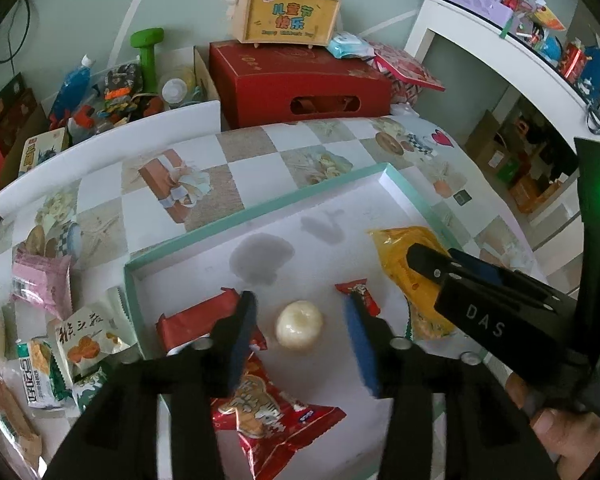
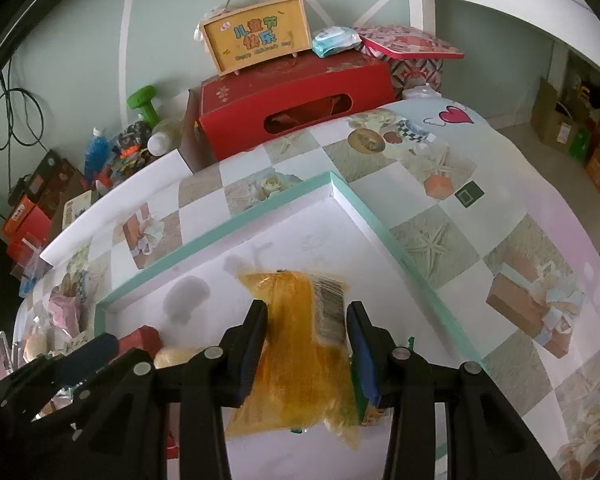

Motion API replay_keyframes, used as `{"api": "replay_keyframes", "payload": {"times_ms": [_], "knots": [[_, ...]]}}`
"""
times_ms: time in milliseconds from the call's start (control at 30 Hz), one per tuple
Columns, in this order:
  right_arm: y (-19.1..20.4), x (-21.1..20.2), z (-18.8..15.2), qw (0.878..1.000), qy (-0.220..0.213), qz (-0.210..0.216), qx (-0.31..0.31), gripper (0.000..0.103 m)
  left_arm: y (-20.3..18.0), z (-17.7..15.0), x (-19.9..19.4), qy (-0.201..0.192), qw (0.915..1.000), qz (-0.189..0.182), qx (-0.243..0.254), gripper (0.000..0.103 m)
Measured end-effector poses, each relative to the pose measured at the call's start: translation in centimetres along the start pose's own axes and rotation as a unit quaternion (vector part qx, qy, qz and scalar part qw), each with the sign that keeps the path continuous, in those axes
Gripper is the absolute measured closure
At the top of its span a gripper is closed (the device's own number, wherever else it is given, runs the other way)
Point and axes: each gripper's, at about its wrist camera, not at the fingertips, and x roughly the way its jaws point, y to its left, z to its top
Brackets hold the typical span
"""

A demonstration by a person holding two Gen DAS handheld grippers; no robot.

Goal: Organize snacks
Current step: 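Open both tools to drop the bun and yellow bag into the tray, then move both open tools back to the remaining snack packs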

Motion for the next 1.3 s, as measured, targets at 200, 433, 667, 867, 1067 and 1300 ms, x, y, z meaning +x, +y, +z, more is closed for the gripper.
{"api": "replay_keyframes", "payload": {"times_ms": [200,433,667,867,1067,1300], "knots": [[0.4,-0.2,-0.3,1.0,0.005,-0.006,-0.007,0.04,1.1,-0.3,-1.3,-0.004,0.9998,0.009,-0.02,0.034],[1.0,-0.7,-1.1,1.0,0.01,-0.012,-0.013,0.007,3.7,-1.2,-2.4,-0.013,0.9971,0.054,-0.052,0.013],[1.9,-1.8,-1.8,1.0,0.002,-0.013,-0.02,0.0,7.2,-3.4,-3.7,-0.01,0.9907,0.109,-0.082,0.01],[3.0,-3.0,-2.5,1.0,-0.01,-0.007,-0.023,0.0,10.6,-5.6,-5.6,-0.007,0.9839,0.138,-0.113,0.01],[5.1,-4.1,-3.3,0.999,-0.027,-0.005,-0.043,0.0,14.1,-7.6,-7.5,-0.01,0.9758,0.161,-0.147,0.01],[8.5,-4.5,-4.7,0.998,-0.045,0.02,-0.045,0.0,18.1,-9.7,-9.3,-0.021,0.9664,0.171,-0.19,0.009]]}}
